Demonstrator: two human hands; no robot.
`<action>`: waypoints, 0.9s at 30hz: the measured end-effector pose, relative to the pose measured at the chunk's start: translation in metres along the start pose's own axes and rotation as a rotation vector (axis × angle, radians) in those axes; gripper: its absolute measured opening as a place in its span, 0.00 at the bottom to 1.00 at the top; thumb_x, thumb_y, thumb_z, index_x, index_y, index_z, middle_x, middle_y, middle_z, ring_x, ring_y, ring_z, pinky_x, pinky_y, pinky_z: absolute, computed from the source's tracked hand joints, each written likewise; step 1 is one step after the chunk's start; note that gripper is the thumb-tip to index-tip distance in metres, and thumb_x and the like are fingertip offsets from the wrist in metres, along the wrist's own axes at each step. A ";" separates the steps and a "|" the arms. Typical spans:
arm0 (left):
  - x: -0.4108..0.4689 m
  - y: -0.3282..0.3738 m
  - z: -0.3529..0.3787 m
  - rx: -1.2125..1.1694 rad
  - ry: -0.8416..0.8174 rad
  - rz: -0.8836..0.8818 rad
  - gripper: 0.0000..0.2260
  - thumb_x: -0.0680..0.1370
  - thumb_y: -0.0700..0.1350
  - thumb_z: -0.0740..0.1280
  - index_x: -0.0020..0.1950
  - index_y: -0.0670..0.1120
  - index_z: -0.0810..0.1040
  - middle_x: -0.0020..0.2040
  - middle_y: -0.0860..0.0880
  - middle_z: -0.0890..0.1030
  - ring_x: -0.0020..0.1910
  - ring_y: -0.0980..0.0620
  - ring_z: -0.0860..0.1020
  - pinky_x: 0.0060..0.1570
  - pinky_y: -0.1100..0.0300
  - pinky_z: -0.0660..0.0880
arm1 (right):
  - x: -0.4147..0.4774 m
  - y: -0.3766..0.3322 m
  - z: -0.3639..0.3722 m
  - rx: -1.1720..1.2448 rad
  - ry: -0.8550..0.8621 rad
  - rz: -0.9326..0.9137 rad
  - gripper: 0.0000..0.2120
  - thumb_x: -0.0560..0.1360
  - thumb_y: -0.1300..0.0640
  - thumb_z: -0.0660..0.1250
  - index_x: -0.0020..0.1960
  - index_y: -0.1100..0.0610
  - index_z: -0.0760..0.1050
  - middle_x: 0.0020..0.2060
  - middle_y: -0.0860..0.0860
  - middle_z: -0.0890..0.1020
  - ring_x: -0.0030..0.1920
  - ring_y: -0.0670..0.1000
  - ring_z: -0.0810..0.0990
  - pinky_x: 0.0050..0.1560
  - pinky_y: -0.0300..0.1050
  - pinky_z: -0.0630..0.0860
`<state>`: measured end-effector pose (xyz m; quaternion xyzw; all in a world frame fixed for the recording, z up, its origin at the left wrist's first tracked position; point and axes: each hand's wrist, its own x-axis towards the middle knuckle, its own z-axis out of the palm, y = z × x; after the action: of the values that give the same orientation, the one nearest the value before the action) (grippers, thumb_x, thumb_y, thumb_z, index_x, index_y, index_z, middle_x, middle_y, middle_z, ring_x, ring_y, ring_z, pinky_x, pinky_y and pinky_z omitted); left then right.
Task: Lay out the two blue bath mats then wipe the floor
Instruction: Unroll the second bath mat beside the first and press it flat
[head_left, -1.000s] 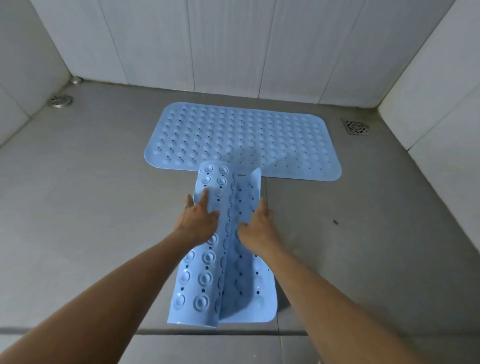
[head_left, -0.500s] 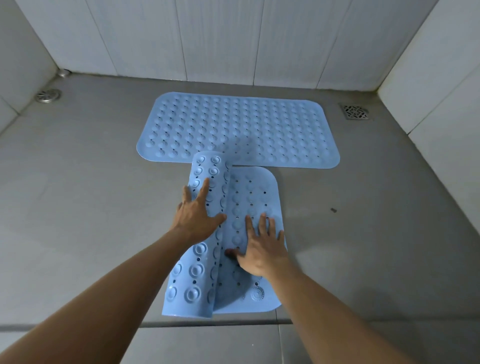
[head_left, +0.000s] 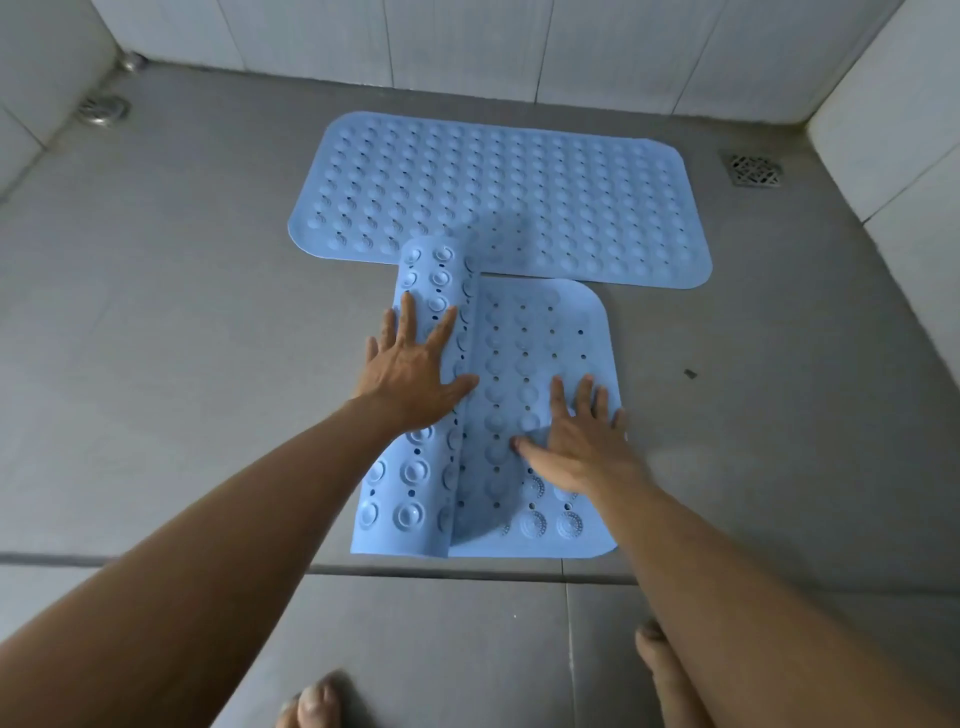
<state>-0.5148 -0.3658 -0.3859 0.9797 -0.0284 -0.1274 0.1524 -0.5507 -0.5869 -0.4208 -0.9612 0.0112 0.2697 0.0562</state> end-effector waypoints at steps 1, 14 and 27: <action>-0.001 -0.001 0.002 0.002 0.000 0.002 0.38 0.78 0.66 0.60 0.81 0.59 0.42 0.80 0.43 0.34 0.79 0.38 0.40 0.76 0.39 0.48 | 0.000 -0.008 0.001 0.008 0.020 0.003 0.42 0.79 0.32 0.50 0.81 0.50 0.32 0.79 0.59 0.33 0.79 0.61 0.34 0.77 0.67 0.39; -0.004 -0.016 -0.002 0.002 0.030 -0.015 0.30 0.81 0.63 0.51 0.80 0.61 0.42 0.80 0.44 0.34 0.79 0.37 0.40 0.77 0.40 0.49 | -0.001 0.001 0.016 0.033 0.058 -0.042 0.36 0.76 0.26 0.42 0.78 0.36 0.32 0.78 0.56 0.30 0.79 0.57 0.33 0.75 0.69 0.37; 0.004 -0.002 0.003 0.044 0.044 0.013 0.33 0.79 0.55 0.54 0.81 0.55 0.42 0.80 0.41 0.36 0.79 0.35 0.43 0.75 0.36 0.52 | -0.005 0.004 0.009 -0.022 0.199 -0.040 0.33 0.82 0.39 0.46 0.82 0.48 0.41 0.81 0.55 0.37 0.80 0.59 0.39 0.74 0.73 0.44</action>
<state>-0.5121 -0.3654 -0.3904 0.9851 -0.0340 -0.1041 0.1323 -0.5598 -0.5897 -0.4267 -0.9839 -0.0055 0.1716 0.0499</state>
